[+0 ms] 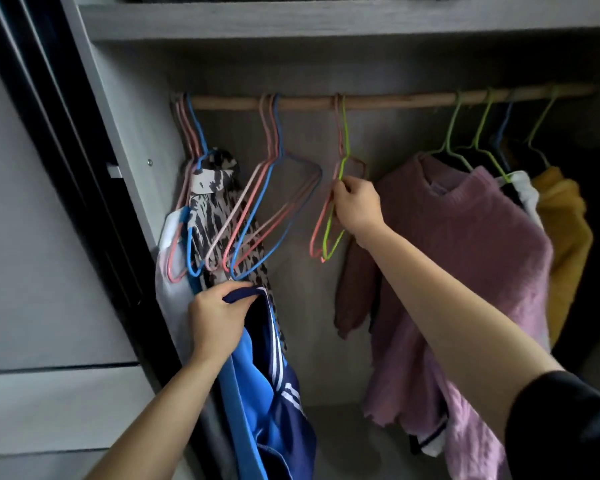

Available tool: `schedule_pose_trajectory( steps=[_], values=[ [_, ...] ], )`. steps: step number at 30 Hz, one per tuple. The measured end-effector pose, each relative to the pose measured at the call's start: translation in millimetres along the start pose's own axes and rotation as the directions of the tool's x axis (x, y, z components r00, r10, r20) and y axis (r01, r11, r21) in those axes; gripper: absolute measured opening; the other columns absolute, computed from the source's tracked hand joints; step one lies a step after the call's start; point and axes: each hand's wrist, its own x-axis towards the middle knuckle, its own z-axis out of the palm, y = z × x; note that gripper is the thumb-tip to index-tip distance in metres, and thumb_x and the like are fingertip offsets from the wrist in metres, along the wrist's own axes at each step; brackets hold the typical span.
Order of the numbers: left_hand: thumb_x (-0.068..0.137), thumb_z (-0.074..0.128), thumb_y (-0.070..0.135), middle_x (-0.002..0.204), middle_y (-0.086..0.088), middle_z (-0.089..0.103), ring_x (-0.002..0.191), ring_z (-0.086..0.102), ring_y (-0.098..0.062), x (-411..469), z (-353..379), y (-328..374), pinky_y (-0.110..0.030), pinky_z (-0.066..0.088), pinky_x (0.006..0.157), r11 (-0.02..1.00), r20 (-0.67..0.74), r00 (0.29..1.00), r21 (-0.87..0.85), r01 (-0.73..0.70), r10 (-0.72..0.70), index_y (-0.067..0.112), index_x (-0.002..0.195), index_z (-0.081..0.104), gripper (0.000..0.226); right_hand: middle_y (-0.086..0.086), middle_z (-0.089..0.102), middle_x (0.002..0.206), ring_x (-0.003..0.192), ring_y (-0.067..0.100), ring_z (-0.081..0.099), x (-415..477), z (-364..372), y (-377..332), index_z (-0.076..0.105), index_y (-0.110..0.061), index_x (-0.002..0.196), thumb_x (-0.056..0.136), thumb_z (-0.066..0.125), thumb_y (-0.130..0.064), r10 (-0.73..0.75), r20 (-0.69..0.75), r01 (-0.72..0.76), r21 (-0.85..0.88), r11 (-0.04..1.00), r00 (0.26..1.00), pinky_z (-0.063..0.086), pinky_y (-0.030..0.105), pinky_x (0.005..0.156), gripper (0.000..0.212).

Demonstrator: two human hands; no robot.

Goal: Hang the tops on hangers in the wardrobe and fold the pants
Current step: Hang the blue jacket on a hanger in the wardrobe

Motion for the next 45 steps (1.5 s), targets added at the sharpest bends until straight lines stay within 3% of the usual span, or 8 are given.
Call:
schedule_pose_trajectory(
  steps=[10, 14, 22, 26, 29, 34, 38, 45],
  values=[
    [0.071, 0.080, 0.016, 0.072, 0.023, 0.069, 0.073, 0.064, 0.004, -17.3, -10.0, -0.7, -0.009, 0.046, 0.065, 0.999, 0.121, 0.993, -0.045, 0.005, 0.001, 0.032, 0.076, 0.076, 0.017, 0.020, 0.069, 0.100, 0.099, 0.039, 0.062, -12.1, -58.9, -28.5, 0.066, -0.001, 0.104, 0.102, 0.044, -0.018, -0.095, -0.187, 0.052, -0.222, 0.974, 0.978, 0.042, 0.040, 0.087, 0.028],
    [0.071, 0.083, 0.016, 0.065, 0.017, 0.067, 0.067, 0.064, -0.004, -23.9, -5.4, 2.8, -0.026, 0.051, 0.067, 0.997, 0.114, 0.992, -0.060, -0.050, 0.056, 0.028, 0.075, 0.074, 0.016, -0.008, 0.061, 0.072, 0.066, 0.017, 0.055, -61.6, -74.3, -12.6, 0.058, -0.020, 0.092, 0.092, 0.046, -0.028, 0.056, -0.274, -0.016, 0.148, 0.989, 0.960, 0.049, 0.040, 0.060, 0.014],
    [0.070, 0.083, 0.034, 0.057, 0.016, 0.058, 0.058, 0.054, -0.007, -50.6, 19.2, -11.5, -0.026, 0.039, 0.056, 0.992, 0.226, 0.971, 0.081, -0.093, 0.073, 0.031, 0.068, 0.062, 0.021, -0.008, 0.047, 0.058, 0.043, 0.008, 0.043, -186.5, -64.2, 94.5, 0.063, -0.021, 0.096, 0.076, 0.072, -0.054, 0.524, -0.007, -0.511, 0.205, 0.834, 0.852, 0.041, 0.024, 0.042, 0.040],
    [0.076, 0.076, 0.050, 0.062, 0.008, 0.063, 0.061, 0.059, -0.019, -53.0, 32.6, -6.2, -0.032, 0.049, 0.055, 0.949, 0.290, 0.950, 0.250, -0.192, 0.115, 0.027, 0.073, 0.068, 0.024, -0.015, 0.057, 0.059, 0.060, 0.012, 0.056, -234.9, -83.6, 126.3, 0.066, -0.022, 0.092, 0.092, 0.061, -0.048, 0.355, -0.129, -0.374, -0.176, 0.911, 0.926, 0.047, 0.031, 0.061, 0.027],
    [0.077, 0.074, 0.053, 0.052, 0.004, 0.056, 0.050, 0.051, -0.020, -60.0, 44.4, -2.0, -0.025, 0.034, 0.044, 0.913, 0.321, 0.940, 0.340, -0.225, 0.112, 0.022, 0.063, 0.063, 0.036, -0.009, 0.055, 0.058, 0.058, 0.012, 0.053, -275.0, -106.6, 138.1, 0.044, -0.024, 0.075, 0.088, 0.049, -0.041, 0.211, -0.140, -0.252, -0.446, 0.859, 0.967, 0.036, 0.030, 0.052, 0.022],
    [0.079, 0.069, 0.057, 0.042, 0.005, 0.035, 0.041, 0.036, -0.024, -59.6, 64.2, 0.3, -0.021, 0.016, 0.045, 0.825, 0.312, 0.939, 0.486, -0.289, 0.145, 0.014, 0.052, 0.037, 0.060, -0.001, 0.058, 0.057, 0.072, 0.035, 0.061, -308.8, -131.2, 142.7, 0.047, -0.016, 0.060, 0.097, 0.041, -0.062, 0.334, -0.125, -0.347, -0.528, 0.775, 0.934, 0.045, 0.037, 0.061, 0.059],
    [0.083, 0.064, 0.054, 0.046, 0.004, 0.040, 0.046, 0.044, -0.026, -65.1, 89.3, 1.1, -0.025, 0.028, 0.047, 0.770, 0.382, 0.922, 0.567, -0.293, 0.070, 0.016, 0.054, 0.039, 0.053, 0.002, 0.059, 0.056, 0.061, 0.019, 0.058, -333.7, -163.9, 148.1, 0.064, -0.012, 0.072, 0.100, 0.050, -0.049, 0.341, 0.055, -0.290, -0.410, 0.865, 0.939, 0.050, 0.041, 0.066, 0.048],
    [0.081, 0.063, 0.055, 0.049, 0.007, 0.030, 0.052, 0.045, -0.029, -85.8, 105.0, 28.9, -0.028, 0.025, 0.050, 0.699, 0.425, 0.904, 0.633, -0.335, 0.048, 0.019, 0.057, 0.038, 0.050, -0.021, 0.056, 0.048, 0.048, -0.003, 0.052, -329.6, -171.5, 135.8, 0.075, -0.019, 0.075, 0.102, 0.054, -0.034, 0.349, 0.182, -0.303, -0.241, 0.922, 0.919, 0.039, 0.010, 0.053, 0.037]
  ],
)
